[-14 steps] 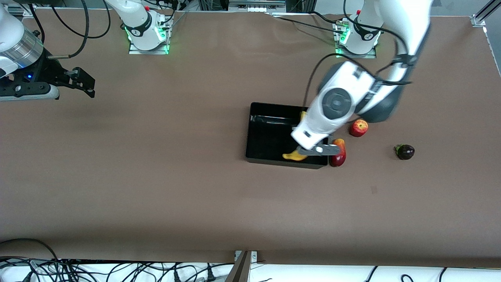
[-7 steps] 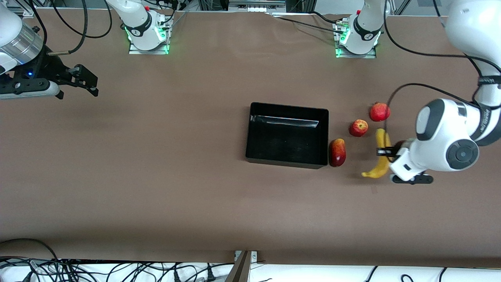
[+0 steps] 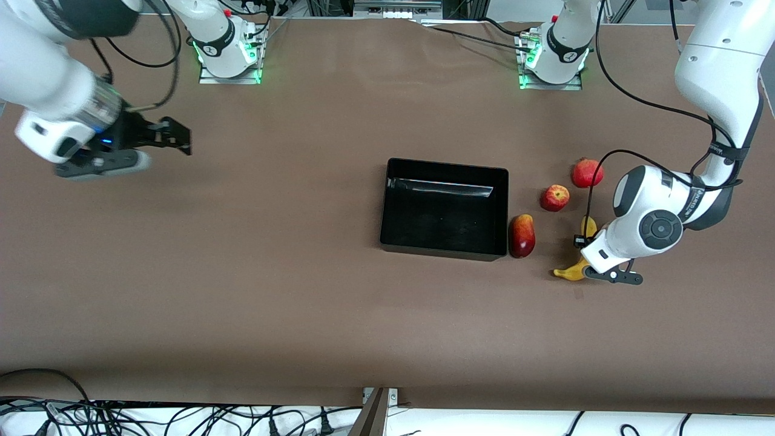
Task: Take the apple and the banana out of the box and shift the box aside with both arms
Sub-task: 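Place the banana beside the plum while the right gripper reaches the box, then grasp the box rim with the right gripper while the left gripper retracts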
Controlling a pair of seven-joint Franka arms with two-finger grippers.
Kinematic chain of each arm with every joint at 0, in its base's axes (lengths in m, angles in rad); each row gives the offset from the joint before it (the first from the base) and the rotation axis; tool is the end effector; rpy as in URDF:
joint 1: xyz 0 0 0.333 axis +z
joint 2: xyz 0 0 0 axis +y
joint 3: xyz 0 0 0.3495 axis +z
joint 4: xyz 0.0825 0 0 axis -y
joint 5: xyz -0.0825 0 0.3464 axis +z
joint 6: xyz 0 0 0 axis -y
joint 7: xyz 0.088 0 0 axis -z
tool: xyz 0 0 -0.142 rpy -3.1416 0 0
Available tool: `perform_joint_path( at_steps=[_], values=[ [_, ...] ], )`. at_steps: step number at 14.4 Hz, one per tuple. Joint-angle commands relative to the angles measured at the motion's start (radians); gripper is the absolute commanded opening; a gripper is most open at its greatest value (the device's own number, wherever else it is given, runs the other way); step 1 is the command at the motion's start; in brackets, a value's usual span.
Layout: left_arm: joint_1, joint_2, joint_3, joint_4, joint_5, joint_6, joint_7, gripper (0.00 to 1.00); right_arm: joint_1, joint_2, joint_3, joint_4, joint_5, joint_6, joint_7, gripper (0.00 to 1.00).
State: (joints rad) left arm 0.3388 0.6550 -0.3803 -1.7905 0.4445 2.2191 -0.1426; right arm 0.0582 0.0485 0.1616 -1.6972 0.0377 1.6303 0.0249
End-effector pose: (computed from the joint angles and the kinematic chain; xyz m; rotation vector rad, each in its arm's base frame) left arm 0.6264 0.0183 0.2120 -3.0160 0.2206 0.2201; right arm 0.5124 0.1179 0.5483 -3.0910 -0.2957 0.1857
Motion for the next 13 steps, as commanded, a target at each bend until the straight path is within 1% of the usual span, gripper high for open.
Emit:
perform_joint_path(
  at_steps=[1,2,3,5,6,8,10,11,13],
  values=[
    [0.037,0.034,-0.015,-0.012,0.051,0.086,0.014,0.15,0.064,0.031,-0.002,0.017,0.014,-0.023,0.013,1.00],
    [0.039,0.035,-0.015,-0.012,0.053,0.091,0.014,0.60,0.103,0.053,-0.002,0.017,0.016,-0.006,0.053,1.00],
    [0.040,0.028,-0.017,-0.010,0.051,0.090,0.015,1.00,0.141,0.085,-0.001,0.017,0.016,0.031,0.152,1.00],
    [0.037,-0.018,-0.031,-0.001,0.049,0.053,0.008,1.00,0.236,0.144,-0.001,0.019,0.018,0.103,0.312,1.00],
    [0.034,-0.055,-0.046,0.009,0.033,-0.002,0.009,1.00,0.279,0.178,-0.001,0.019,0.018,0.150,0.381,1.00],
    [0.039,-0.118,-0.116,0.069,0.030,-0.158,0.008,1.00,0.360,0.247,-0.001,0.019,0.018,0.267,0.565,1.00],
    [0.040,-0.162,-0.158,0.149,0.017,-0.318,0.047,1.00,0.438,0.322,-0.001,0.021,0.018,0.395,0.706,1.00],
    [0.040,-0.185,-0.163,0.176,-0.009,-0.369,0.087,1.00,0.471,0.356,-0.001,0.021,0.016,0.445,0.765,1.00],
    [0.048,-0.236,-0.161,0.236,-0.111,-0.473,0.147,1.00,0.535,0.433,-0.002,0.043,0.011,0.543,0.877,1.00]
  ],
)
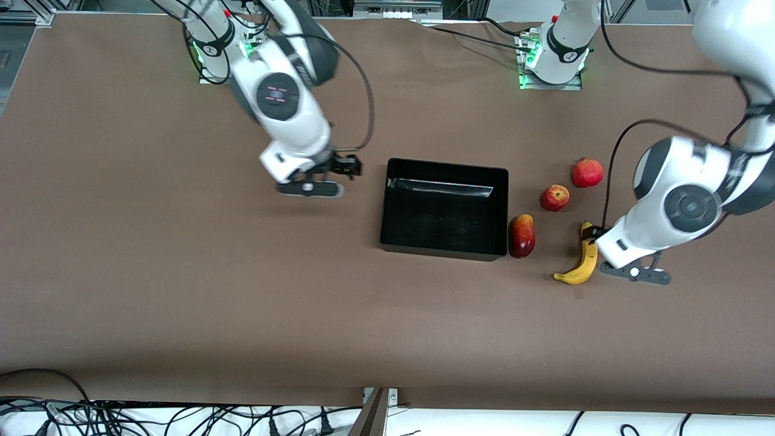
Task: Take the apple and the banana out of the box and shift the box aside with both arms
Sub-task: 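Grasp the box rim with the right gripper while the left gripper retracts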
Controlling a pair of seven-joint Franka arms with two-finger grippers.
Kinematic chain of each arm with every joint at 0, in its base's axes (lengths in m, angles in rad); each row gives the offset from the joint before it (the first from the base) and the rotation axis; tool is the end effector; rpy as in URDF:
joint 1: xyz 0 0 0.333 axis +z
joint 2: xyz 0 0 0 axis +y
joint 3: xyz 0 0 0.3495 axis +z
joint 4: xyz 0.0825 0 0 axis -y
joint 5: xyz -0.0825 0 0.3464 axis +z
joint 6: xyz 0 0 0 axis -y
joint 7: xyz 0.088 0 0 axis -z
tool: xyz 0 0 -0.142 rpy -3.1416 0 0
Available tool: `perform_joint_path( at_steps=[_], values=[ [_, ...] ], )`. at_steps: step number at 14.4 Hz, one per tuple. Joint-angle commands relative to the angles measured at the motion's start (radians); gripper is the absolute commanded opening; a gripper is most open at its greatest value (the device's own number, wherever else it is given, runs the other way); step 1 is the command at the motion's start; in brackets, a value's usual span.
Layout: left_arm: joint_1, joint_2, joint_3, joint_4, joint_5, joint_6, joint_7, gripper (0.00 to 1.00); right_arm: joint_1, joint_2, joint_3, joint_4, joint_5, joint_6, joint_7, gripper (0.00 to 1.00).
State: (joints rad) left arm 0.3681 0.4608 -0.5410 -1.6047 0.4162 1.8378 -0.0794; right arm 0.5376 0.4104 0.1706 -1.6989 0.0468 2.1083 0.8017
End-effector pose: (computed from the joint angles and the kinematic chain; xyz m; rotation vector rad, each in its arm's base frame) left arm 0.6312 -0.0180 0.3923 -2.9442 0.3069 0.1946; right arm 0.4933 0.4116 0.3753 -3.0515 0.2009 0.1085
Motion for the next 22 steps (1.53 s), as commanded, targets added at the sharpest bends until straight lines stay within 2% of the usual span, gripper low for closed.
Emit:
perform_joint_path(
  at_steps=[1,4,5,6,8,9,10,11,14,16,17,19,22],
  values=[
    [0.032,-0.060,0.000,0.080,-0.130,-0.145,0.096,1.00,0.080,0.108,-0.013,0.062,0.001,0.105,0.138,1.00],
    [0.048,-0.096,0.006,0.188,-0.229,-0.296,0.127,1.00,0.125,0.192,-0.017,0.088,-0.004,0.198,0.232,1.00],
    [0.037,-0.132,0.016,0.193,-0.258,-0.310,0.125,1.00,0.139,0.211,-0.019,0.088,-0.008,0.225,0.241,1.00],
    [0.007,-0.169,0.068,0.192,-0.270,-0.318,0.127,1.00,0.157,0.229,-0.022,0.088,-0.015,0.243,0.246,1.00],
    [-0.133,-0.233,0.252,0.175,-0.330,-0.316,0.125,1.00,0.186,0.263,-0.051,0.088,-0.057,0.262,0.246,0.98],
    [-0.180,-0.263,0.319,0.155,-0.365,-0.316,0.121,1.00,0.194,0.275,-0.062,0.088,-0.074,0.263,0.246,0.95],
    [-0.226,-0.295,0.376,0.131,-0.384,-0.310,0.118,1.00,0.194,0.284,-0.063,0.088,-0.084,0.263,0.243,0.90],
    [-0.276,-0.332,0.430,0.096,-0.385,-0.302,0.104,1.00,0.194,0.286,-0.065,0.088,-0.085,0.265,0.241,0.80],
    [-0.411,-0.467,0.556,-0.090,-0.376,-0.174,0.070,1.00,0.193,0.291,-0.065,0.087,-0.085,0.269,0.237,0.31],
    [-0.445,-0.498,0.595,-0.127,-0.387,-0.138,0.055,1.00,0.187,0.289,-0.065,0.088,-0.085,0.268,0.229,0.03],
    [-0.443,-0.498,0.595,-0.124,-0.392,-0.143,0.040,1.00,0.182,0.286,-0.066,0.088,-0.085,0.268,0.220,0.00],
    [-0.434,-0.490,0.593,-0.109,-0.408,-0.201,0.043,1.00,0.176,0.281,-0.071,0.090,-0.084,0.266,0.209,0.00],
    [-0.436,-0.484,0.590,-0.092,-0.409,-0.212,0.044,1.00,0.148,0.256,-0.076,0.094,-0.081,0.243,0.147,0.00]
  ],
)
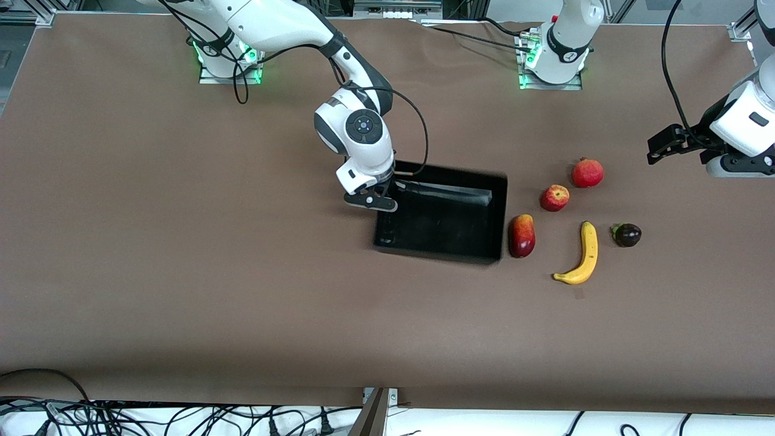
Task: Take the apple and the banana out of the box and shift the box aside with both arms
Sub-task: 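Drag the empty black box with the right gripper away from the fruits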
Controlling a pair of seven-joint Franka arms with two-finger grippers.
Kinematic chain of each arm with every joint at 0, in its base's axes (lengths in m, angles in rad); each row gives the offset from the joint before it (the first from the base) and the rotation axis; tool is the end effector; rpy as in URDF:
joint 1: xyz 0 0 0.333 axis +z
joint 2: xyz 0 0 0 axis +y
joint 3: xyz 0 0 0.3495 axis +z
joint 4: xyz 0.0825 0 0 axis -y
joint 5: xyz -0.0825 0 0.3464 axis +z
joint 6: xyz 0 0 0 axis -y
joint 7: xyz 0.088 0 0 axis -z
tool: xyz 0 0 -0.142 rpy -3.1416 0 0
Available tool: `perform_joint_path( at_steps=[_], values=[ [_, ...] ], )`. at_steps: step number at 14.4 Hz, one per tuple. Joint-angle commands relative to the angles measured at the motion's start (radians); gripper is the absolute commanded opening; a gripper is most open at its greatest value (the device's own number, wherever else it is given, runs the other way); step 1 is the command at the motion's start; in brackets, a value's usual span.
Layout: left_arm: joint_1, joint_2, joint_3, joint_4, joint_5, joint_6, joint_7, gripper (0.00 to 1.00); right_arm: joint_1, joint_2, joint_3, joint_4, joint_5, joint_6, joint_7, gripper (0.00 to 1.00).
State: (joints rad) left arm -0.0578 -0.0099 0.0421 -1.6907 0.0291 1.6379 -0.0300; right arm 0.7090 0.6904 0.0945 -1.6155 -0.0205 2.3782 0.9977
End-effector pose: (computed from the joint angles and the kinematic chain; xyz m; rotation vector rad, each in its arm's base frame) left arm 0.5142 -0.0040 0.5817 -3.1113 -0.0182 0.0657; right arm 0.4911 0.4942 0.2452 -3.0390 0.3106 -0.0182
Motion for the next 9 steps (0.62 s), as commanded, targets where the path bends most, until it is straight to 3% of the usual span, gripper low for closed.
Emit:
perform_joint_path(
  at_steps=[1,5,9],
  values=[
    [-0.007,-0.013,0.007,-0.006,-0.021,-0.012,-0.004,1.00,-0.037,-0.046,-0.007,0.011,-0.013,-0.065,-0.086,0.00],
    [-0.007,-0.012,0.012,-0.006,-0.028,-0.013,-0.001,1.00,-0.063,-0.159,-0.108,0.009,0.002,-0.238,-0.308,0.00],
    [-0.007,-0.012,0.010,-0.006,-0.028,-0.013,-0.001,1.00,-0.184,-0.253,-0.128,-0.033,0.005,-0.303,-0.552,0.00]
  ],
)
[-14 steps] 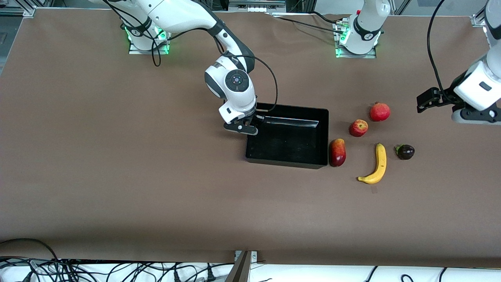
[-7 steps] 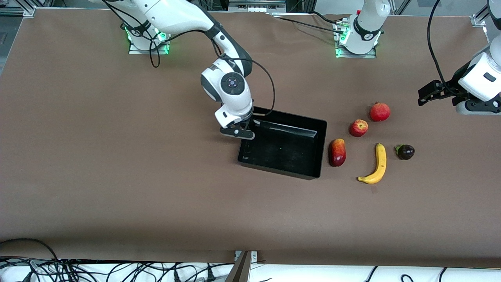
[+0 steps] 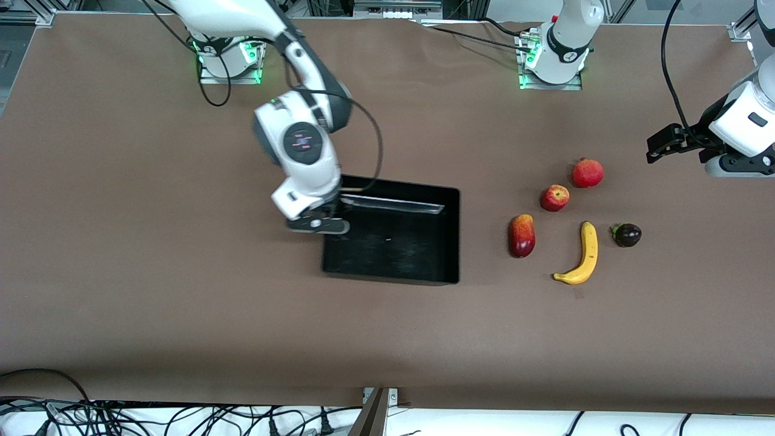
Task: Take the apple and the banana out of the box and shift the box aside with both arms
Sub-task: 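Drag the empty black box with the right gripper away from the fruits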
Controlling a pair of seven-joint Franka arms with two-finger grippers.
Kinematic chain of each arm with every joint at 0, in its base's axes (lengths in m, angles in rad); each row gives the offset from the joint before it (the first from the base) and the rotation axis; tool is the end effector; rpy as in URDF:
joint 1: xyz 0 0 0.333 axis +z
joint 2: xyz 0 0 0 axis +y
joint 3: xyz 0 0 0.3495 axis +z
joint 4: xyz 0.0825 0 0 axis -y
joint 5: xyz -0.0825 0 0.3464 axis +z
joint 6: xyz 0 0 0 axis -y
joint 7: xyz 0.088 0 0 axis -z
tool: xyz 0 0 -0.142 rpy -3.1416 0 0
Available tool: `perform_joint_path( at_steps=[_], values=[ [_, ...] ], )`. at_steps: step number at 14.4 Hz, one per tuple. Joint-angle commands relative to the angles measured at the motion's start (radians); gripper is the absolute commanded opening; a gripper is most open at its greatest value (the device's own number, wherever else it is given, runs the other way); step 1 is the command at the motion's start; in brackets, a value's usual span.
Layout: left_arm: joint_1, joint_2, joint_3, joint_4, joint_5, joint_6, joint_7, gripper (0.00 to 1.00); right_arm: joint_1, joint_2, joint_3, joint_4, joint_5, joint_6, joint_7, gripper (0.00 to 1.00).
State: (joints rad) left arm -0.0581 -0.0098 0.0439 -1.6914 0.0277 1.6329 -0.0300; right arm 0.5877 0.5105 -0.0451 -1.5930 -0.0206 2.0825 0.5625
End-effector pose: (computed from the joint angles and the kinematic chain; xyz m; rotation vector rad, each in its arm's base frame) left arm 0.5135 -0.0034 0.5809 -3.1124 -0.0208 0.0749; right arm 0.5708 0.3471 0.3493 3.0968 -0.0064 0.0054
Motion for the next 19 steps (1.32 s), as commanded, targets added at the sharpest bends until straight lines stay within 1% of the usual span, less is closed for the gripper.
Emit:
perform_joint_path(
  at_steps=[1,3,4,7,9,10,12,14,15,19],
  values=[
    [-0.006,-0.012,0.007,-0.005,-0.026,-0.008,-0.001,1.00,-0.104,-0.099,0.011,-0.083,0.008,-0.009,-0.183,0.00],
    [-0.006,-0.012,0.007,-0.005,-0.026,-0.010,-0.001,1.00,-0.222,-0.145,0.007,-0.163,0.069,-0.006,-0.362,0.00],
    [-0.006,-0.012,0.005,-0.005,-0.026,-0.010,-0.002,1.00,-0.268,-0.158,-0.004,-0.197,0.086,0.001,-0.445,0.00],
    [-0.006,-0.013,0.002,-0.004,-0.026,-0.010,-0.007,1.00,-0.389,-0.200,-0.050,-0.306,0.091,0.049,-0.674,0.00],
    [-0.006,-0.013,0.002,0.005,-0.026,-0.013,-0.005,1.00,-0.469,-0.205,-0.053,-0.347,0.091,0.065,-0.723,0.00],
    [-0.006,-0.012,0.002,0.016,-0.026,-0.031,-0.004,1.00,-0.506,-0.202,-0.053,-0.372,0.093,0.100,-0.759,0.00],
    [-0.008,-0.012,0.001,0.018,-0.025,-0.044,-0.001,1.00,-0.554,-0.201,-0.053,-0.448,0.108,0.207,-0.791,0.00],
    [-0.008,-0.012,0.002,0.018,-0.025,-0.044,-0.001,1.00,-0.571,-0.198,-0.058,-0.510,0.158,0.284,-0.832,0.00],
    [-0.008,-0.012,0.002,0.018,-0.025,-0.044,-0.001,1.00,-0.578,-0.198,-0.061,-0.531,0.177,0.307,-0.839,0.00],
    [-0.008,-0.012,0.001,0.018,-0.025,-0.044,-0.001,1.00,-0.606,-0.196,-0.061,-0.581,0.180,0.346,-0.839,0.00]
  ],
)
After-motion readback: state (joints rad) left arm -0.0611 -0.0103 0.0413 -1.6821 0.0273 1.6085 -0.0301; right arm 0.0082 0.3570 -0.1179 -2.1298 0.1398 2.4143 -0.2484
